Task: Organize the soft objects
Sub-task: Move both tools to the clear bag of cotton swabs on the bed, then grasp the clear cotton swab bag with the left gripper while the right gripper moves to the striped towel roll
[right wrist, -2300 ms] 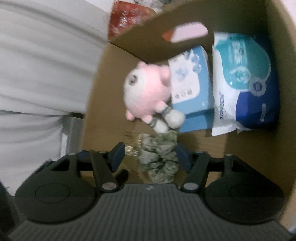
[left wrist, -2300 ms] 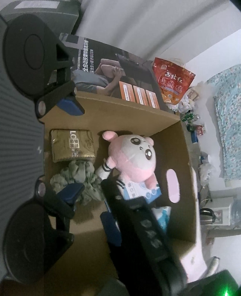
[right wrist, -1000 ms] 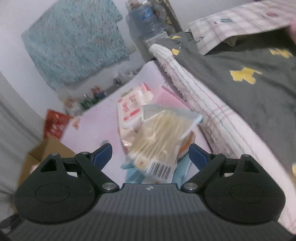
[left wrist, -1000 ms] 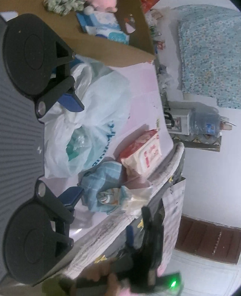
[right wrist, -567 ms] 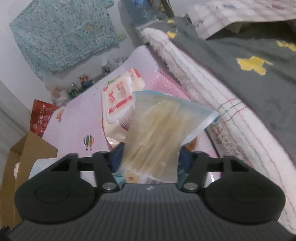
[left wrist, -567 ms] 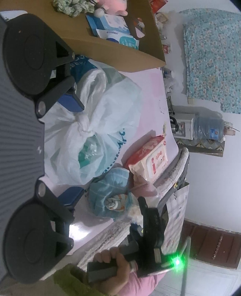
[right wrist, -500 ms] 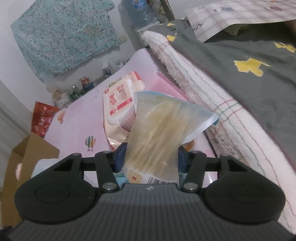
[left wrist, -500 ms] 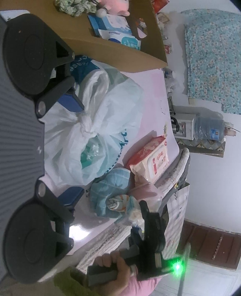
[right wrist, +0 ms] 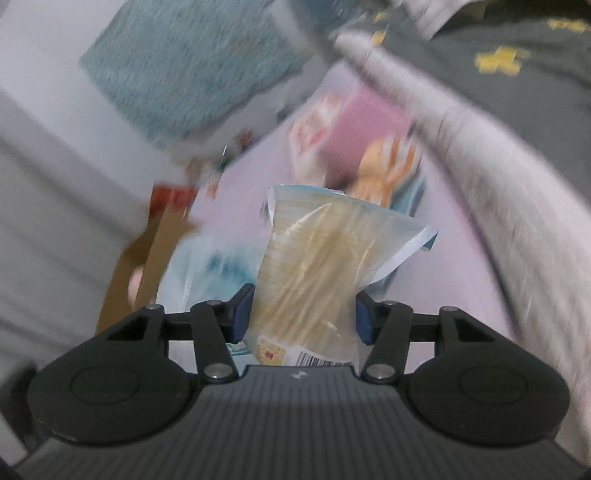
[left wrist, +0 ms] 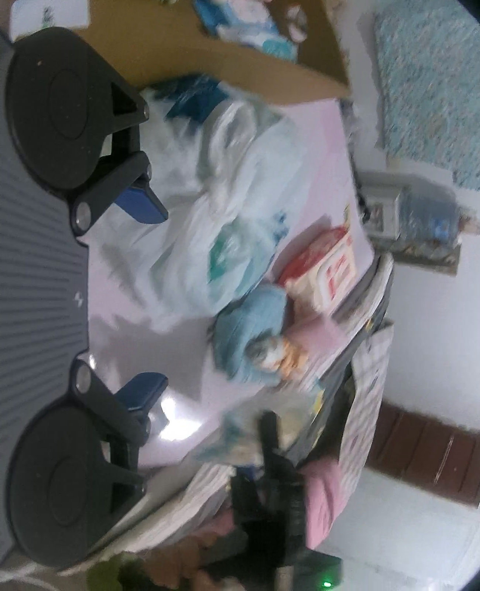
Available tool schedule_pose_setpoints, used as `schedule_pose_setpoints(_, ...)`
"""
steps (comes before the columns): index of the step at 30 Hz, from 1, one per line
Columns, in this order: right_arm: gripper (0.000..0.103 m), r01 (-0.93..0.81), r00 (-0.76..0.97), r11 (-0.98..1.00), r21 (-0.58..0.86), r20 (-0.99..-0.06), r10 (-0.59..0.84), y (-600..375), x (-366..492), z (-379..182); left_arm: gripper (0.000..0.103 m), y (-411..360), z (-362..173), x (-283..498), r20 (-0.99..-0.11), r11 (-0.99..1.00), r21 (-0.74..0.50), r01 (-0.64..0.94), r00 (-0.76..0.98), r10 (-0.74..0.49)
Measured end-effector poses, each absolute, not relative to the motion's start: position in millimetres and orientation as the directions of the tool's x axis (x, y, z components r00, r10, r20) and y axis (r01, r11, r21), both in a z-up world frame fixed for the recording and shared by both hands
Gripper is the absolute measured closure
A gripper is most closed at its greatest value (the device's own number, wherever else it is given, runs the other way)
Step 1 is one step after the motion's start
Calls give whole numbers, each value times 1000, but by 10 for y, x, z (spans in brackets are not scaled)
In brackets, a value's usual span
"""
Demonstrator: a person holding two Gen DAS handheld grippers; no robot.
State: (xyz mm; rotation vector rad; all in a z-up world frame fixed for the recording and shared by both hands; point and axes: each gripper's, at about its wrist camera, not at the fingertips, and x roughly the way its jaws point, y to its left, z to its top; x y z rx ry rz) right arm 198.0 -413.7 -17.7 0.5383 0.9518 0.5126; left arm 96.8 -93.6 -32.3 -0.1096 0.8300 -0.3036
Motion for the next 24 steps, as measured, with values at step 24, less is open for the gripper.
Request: schedule_pose_setpoints(24, 46, -19, 418, 546, 838, -490, 765, -4154, 1364, -990, 12, -1480, -858, 1226, -806, 885, -386, 262, 371, -461)
